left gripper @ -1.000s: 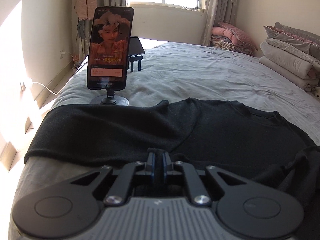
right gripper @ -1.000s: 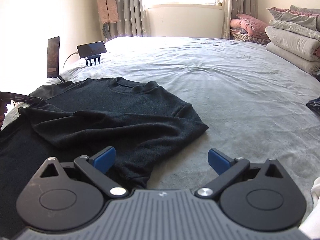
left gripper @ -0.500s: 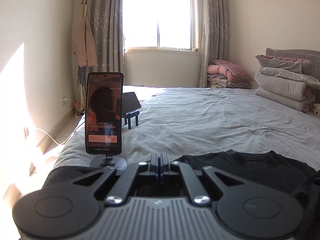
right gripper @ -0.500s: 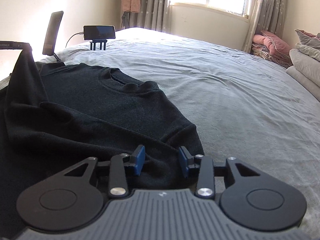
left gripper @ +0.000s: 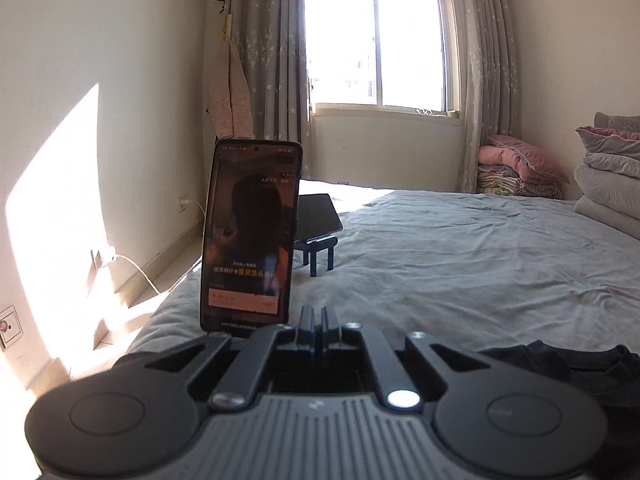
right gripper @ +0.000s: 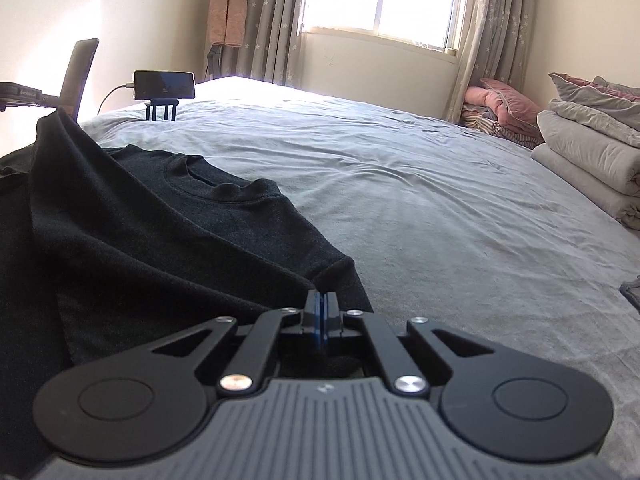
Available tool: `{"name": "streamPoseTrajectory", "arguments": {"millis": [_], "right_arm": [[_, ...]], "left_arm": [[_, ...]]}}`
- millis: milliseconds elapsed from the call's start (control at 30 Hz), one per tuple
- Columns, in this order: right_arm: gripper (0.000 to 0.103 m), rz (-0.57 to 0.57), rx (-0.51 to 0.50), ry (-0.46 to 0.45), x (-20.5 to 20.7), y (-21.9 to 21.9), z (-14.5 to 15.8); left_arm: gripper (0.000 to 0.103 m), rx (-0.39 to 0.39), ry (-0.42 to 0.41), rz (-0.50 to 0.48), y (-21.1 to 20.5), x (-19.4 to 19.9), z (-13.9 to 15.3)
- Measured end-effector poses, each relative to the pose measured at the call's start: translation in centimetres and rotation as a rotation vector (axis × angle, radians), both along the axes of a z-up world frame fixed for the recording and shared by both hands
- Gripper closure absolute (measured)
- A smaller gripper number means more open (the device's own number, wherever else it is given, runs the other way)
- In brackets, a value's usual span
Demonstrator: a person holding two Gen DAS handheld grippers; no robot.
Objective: Fold clothes
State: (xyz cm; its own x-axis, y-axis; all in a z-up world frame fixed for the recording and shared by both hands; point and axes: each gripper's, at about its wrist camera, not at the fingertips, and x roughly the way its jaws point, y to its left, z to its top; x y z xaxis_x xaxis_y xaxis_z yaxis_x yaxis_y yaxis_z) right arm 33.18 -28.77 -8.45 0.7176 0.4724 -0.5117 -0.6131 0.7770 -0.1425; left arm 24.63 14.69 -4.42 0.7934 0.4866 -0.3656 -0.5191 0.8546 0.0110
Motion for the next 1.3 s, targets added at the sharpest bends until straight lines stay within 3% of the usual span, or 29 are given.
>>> {"name": "streamPoseTrajectory", "arguments": {"millis": [33, 67, 100, 167, 200, 267, 300, 467, 567, 633, 667, 733, 800, 867, 1067, 1233, 1300], "right_arm": [[0.101, -0.009, -0.01, 0.001, 0.1, 0.1, -0.1], [0.09, -0.022, -0.015, -0.002, 0.1, 0.2, -0.1], [0.088, -0.029, -0.011, 0.001, 0.1, 0.0, 0.0], [0.08, -0.031, 0.011, 0.019, 0.2, -0.4, 0.3], [0.075, -0.026, 0.024, 0.028, 0.1, -0.5, 0.5], [0.054, -0.001, 0.057, 0.049, -0.4, -0.8, 1.0], [0.054, 0.019, 0.067, 0.058, -0.7, -0.9, 1.2], [0.054, 0.172, 0.049, 0.091, -4.0, -0.3, 1.9], [0.054, 0.272, 0.024, 0.11, -6.6, 0.0, 2.0], [0.054, 0.327, 0.012, 0.138, -7.6, 0.3, 1.9], [0.054, 0.351, -0.001, 0.147, -8.0, 0.5, 1.6], [0.058, 0.358, -0.049, 0.135, -8.5, 1.0, 1.1], [0.072, 0.331, -0.078, 0.111, -8.3, 1.2, 0.5], [0.097, 0.316, -0.071, 0.126, -7.8, 1.0, 0.5], [0.099, 0.298, -0.071, 0.117, -8.4, -0.6, 2.4], [0.097, 0.308, -0.101, 0.178, -8.3, -0.5, 1.3], [0.09, 0.316, -0.1, 0.197, -8.3, -0.4, 0.9]], "left_arm": [[0.092, -0.019, 0.019, 0.01, 0.2, 0.2, -0.3], [0.085, -0.044, 0.023, 0.013, 0.4, 0.0, -0.5], [0.071, -0.069, 0.02, 0.013, 0.6, -0.3, -0.6], [0.056, -0.123, 0.035, 0.022, 0.9, -1.0, -0.9], [0.055, -0.144, 0.05, 0.031, 1.0, -1.4, -1.0], [0.054, -0.194, 0.084, 0.051, 1.4, -2.1, -1.3], [0.054, -0.229, 0.098, 0.058, 1.6, -2.3, -1.5], [0.056, -0.369, 0.108, 0.061, 2.6, -3.0, -2.7], [0.059, -0.401, 0.084, 0.064, 2.6, -2.6, -3.5], [0.073, -0.391, 0.072, 0.08, 2.3, -2.3, -3.8], [0.095, -0.377, 0.074, 0.095, 2.1, -2.2, -4.0], [0.095, -0.351, 0.067, 0.124, 1.8, -2.2, -4.1], [0.097, -0.317, 0.044, 0.143, 1.3, -2.5, -3.8], [0.097, -0.266, 0.02, 0.154, 0.9, -2.8, -3.1], [0.096, -0.232, -0.013, 0.17, 1.3, -3.5, -1.4], [0.092, -0.283, 0.124, 0.202, 2.5, -3.2, -3.5], [0.088, -0.313, 0.128, 0.197, 3.0, -3.4, -4.2]]}}
